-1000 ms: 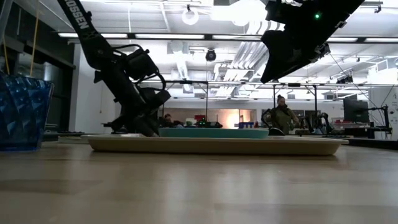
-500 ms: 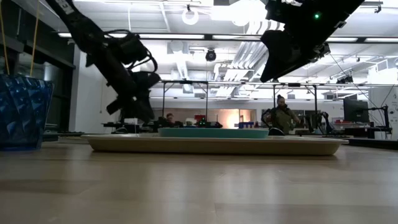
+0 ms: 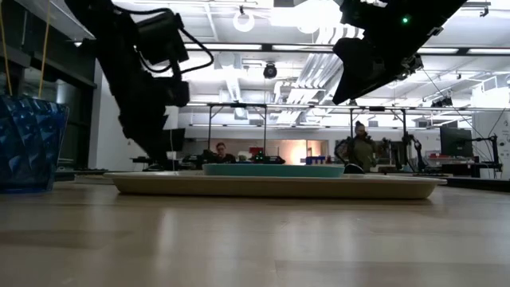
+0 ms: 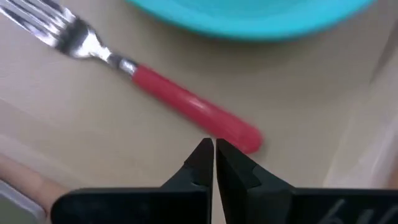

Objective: Pick and place plate/cup/fork/spoon on tray
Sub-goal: Put the pink fork on the left side of the green plate

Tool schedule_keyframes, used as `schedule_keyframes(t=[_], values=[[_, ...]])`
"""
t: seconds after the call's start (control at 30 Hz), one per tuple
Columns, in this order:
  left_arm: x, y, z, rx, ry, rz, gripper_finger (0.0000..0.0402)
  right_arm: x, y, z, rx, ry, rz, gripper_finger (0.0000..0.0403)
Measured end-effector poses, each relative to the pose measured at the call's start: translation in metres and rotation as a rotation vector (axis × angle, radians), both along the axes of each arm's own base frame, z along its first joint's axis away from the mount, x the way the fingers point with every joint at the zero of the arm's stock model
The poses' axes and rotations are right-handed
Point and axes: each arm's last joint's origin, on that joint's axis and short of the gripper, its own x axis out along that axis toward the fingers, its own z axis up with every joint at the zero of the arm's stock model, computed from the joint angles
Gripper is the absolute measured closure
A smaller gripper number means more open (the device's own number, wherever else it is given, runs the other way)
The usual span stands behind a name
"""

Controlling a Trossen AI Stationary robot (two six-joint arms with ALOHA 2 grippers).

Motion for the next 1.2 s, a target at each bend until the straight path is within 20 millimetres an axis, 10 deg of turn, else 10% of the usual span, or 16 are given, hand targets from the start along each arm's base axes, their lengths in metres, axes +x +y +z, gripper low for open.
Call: schedule_keyframes(t=[1.2], values=[[0.02, -0.008, -0.022, 0.01, -0.021, -0.096, 0.0401, 0.0, 0.0, 0.0, -0.006, -0.002, -0.002, 0.0176]])
